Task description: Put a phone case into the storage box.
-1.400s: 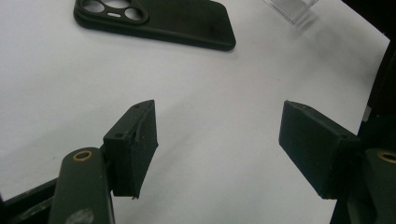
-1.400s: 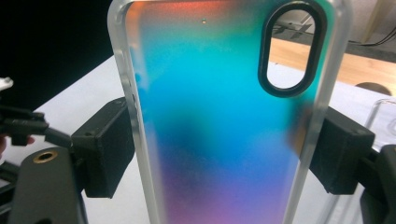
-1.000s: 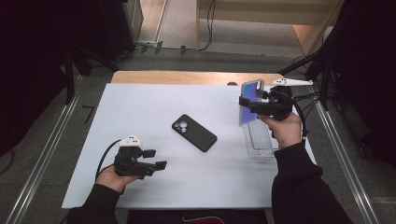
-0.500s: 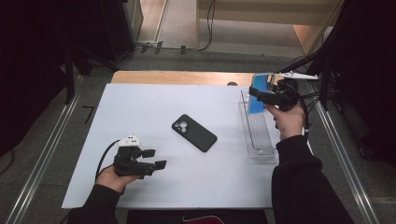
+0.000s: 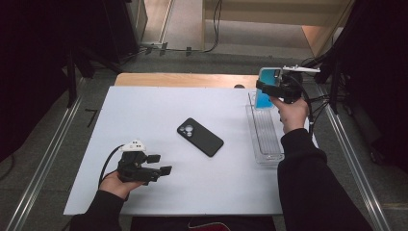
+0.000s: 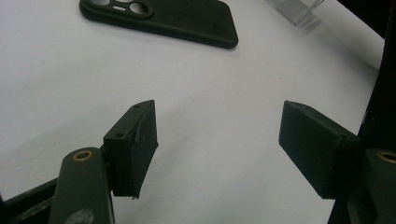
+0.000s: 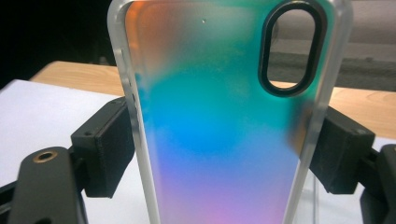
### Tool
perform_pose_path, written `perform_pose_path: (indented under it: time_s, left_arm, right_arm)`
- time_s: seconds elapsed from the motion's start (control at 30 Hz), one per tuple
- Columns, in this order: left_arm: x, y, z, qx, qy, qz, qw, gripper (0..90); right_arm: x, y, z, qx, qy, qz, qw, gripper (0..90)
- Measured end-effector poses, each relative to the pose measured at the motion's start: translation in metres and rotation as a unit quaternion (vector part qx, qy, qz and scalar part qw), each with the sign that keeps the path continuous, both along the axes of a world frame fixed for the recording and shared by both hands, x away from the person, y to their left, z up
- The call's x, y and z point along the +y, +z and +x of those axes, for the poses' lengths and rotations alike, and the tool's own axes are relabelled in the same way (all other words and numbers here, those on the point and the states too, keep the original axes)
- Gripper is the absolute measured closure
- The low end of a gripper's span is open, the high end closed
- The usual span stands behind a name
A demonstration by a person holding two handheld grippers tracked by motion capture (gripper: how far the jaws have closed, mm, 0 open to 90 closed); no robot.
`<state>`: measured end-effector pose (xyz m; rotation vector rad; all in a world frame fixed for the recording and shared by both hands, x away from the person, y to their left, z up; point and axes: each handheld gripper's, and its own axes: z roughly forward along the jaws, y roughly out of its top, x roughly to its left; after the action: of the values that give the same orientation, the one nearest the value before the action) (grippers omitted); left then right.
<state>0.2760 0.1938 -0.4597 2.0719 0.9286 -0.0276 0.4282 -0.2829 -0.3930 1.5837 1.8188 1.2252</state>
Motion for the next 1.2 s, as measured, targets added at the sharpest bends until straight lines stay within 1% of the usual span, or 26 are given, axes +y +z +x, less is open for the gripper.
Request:
perform_pose_path:
  time_s: [0.1, 0.23, 0.3, 0.33, 0.37, 0.47, 0.6, 0.73, 0.8, 0.87, 1.07, 1.2]
  left_arm:
    - [0.000, 0.000, 0.000, 0.000, -0.001, 0.000, 1.0000, 28.2]
    - [0.001, 0.000, 0.000, 0.000, 0.000, 0.001, 1.0000, 28.2]
    - [0.001, 0.001, 0.000, -0.001, 0.000, 0.001, 1.0000, 28.2]
    - [0.001, 0.001, 0.000, -0.003, 0.002, -0.001, 1.0000, 28.2]
    - [0.001, 0.001, 0.000, -0.004, 0.004, -0.002, 1.0000, 28.2]
    - [0.001, 0.002, -0.001, -0.005, 0.005, -0.006, 1.0000, 28.2]
    - [0.001, 0.002, -0.001, -0.006, 0.005, -0.005, 1.0000, 28.2]
    - [0.001, 0.001, -0.001, -0.006, 0.004, -0.004, 1.0000, 28.2]
    - [0.001, 0.001, -0.001, -0.006, 0.003, -0.003, 1.0000, 28.2]
    - [0.001, 0.001, 0.000, -0.005, 0.003, -0.002, 1.0000, 28.2]
    - [0.001, 0.001, -0.001, -0.005, 0.002, -0.001, 1.0000, 28.2]
    - [0.001, 0.001, 0.000, -0.004, 0.000, 0.000, 1.0000, 28.2]
  right_arm:
    - [0.001, -0.002, 0.008, -0.002, -0.010, -0.005, 0.9999, 16.4]
    - [0.003, -0.006, 0.021, 0.001, -0.020, -0.020, 0.9996, 16.4]
    - [0.003, -0.010, 0.026, 0.003, -0.024, -0.021, 0.9995, 16.4]
    - [0.003, -0.012, 0.031, 0.007, -0.022, -0.021, 0.9995, 16.4]
    - [0.002, -0.013, 0.032, 0.009, -0.022, -0.022, 0.9995, 16.4]
    - [0.001, -0.019, 0.037, 0.012, -0.033, -0.025, 0.9991, 16.4]
    - [-0.001, -0.028, 0.043, 0.016, -0.040, -0.026, 0.9987, 16.2]
    - [0.000, -0.040, 0.049, 0.029, -0.045, -0.031, 0.9981, 15.9]
    - [0.001, -0.044, 0.051, 0.036, -0.047, -0.030, 0.9978, 15.7]
    - [0.003, -0.048, 0.052, 0.043, -0.047, -0.021, 0.9977, 15.6]
    - [0.010, -0.055, 0.055, 0.047, -0.038, -0.043, 0.9972, 15.0]
    - [0.012, -0.060, 0.057, 0.060, -0.039, -0.057, 0.9958, 14.7]
